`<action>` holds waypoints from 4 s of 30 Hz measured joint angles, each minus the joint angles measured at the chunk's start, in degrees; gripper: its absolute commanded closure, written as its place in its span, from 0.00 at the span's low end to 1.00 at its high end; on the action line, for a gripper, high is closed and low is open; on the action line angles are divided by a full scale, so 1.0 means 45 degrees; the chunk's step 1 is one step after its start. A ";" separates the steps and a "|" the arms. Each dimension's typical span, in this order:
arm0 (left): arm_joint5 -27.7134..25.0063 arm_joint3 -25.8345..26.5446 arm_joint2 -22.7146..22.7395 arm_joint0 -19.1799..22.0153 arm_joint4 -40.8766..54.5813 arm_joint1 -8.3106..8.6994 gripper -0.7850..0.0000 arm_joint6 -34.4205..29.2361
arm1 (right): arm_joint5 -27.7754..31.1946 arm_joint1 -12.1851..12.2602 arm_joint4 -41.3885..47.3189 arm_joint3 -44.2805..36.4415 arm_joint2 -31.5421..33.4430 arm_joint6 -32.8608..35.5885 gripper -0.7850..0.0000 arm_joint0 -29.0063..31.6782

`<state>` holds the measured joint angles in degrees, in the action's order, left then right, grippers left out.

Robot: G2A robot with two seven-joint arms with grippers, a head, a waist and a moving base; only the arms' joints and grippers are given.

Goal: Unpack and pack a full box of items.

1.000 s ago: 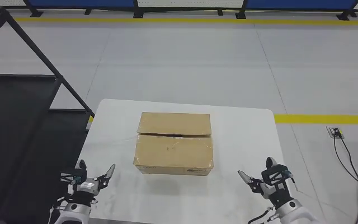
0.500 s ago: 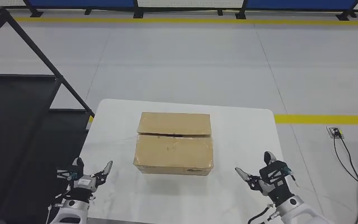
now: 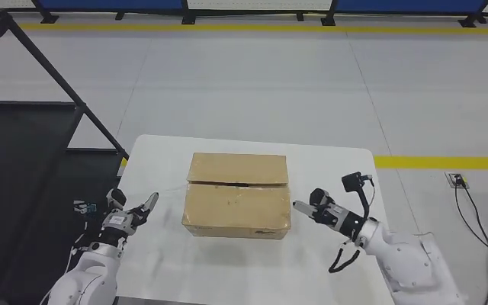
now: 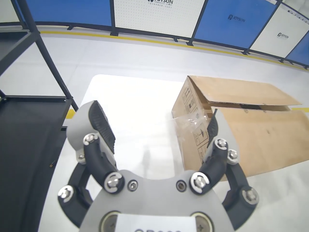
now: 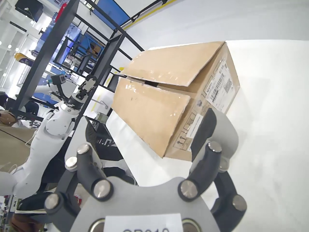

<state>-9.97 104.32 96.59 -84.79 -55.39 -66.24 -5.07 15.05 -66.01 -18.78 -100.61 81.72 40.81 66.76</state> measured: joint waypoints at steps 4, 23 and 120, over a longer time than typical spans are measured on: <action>-0.0455 -0.0215 0.0173 -0.0264 0.0216 0.0014 0.00 0.0058 | -0.0381 -0.0113 -0.0240 0.1034 -0.0854 -0.0300 0.00 -0.0906; -0.0445 -0.0291 0.0237 -0.0351 0.0279 0.0013 0.00 0.0017 | 0.0766 -0.0237 0.3828 0.2436 -0.1714 0.1767 0.00 -0.2166; -0.5758 -0.0743 0.0369 -0.1231 -0.1561 0.0212 0.00 0.0833 | 0.2895 0.1081 0.6847 0.2418 -0.2312 0.6700 0.00 -0.1677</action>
<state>-35.88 100.98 98.25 -90.33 -62.41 -65.28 -1.32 28.08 -61.15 12.03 -89.73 71.31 70.96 59.21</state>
